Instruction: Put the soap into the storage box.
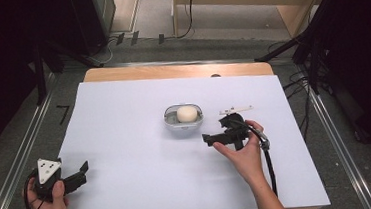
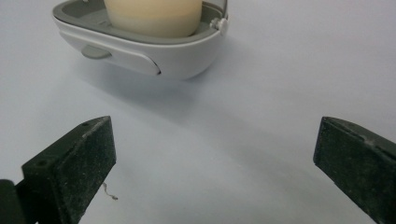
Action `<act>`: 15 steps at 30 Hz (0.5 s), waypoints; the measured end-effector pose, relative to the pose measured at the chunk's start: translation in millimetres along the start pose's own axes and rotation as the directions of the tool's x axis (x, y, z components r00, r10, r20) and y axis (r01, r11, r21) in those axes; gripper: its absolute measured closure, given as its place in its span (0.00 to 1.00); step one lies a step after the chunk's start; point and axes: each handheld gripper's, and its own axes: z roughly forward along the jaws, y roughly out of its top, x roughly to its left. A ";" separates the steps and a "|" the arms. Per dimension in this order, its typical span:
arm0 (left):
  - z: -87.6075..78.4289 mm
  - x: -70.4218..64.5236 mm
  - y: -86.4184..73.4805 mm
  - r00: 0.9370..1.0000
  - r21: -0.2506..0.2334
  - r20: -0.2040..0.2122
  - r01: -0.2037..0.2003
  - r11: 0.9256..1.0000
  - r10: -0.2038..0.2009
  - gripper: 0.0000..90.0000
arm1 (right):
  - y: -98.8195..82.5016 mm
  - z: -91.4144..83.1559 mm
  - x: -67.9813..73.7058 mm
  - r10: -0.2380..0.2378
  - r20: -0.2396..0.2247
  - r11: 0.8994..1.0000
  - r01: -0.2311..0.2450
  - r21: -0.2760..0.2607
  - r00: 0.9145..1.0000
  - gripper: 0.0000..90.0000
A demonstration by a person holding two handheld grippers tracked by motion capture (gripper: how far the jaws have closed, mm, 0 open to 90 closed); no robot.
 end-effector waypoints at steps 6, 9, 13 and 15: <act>0.2 -0.4 0.0 1.000 -0.002 -0.003 0.000 1.000 0.000 0.15 | -9.9 -3.4 -7.2 -0.001 0.013 1.000 0.001 -0.011 1.000 0.00; 0.2 -0.4 0.0 1.000 -0.001 -0.003 -0.001 1.000 0.001 0.15 | -17.2 -6.6 -13.3 0.004 0.015 1.000 -0.004 -0.022 1.000 0.00; 0.2 -0.4 0.0 1.000 0.000 -0.003 -0.002 1.000 0.002 0.15 | -23.2 -9.8 -17.8 0.006 0.020 0.999 -0.006 -0.031 1.000 0.00; 0.2 -0.3 0.0 1.000 -0.001 -0.003 -0.001 1.000 0.001 0.15 | -26.7 -11.3 -20.6 0.007 0.020 0.999 -0.006 -0.035 1.000 0.00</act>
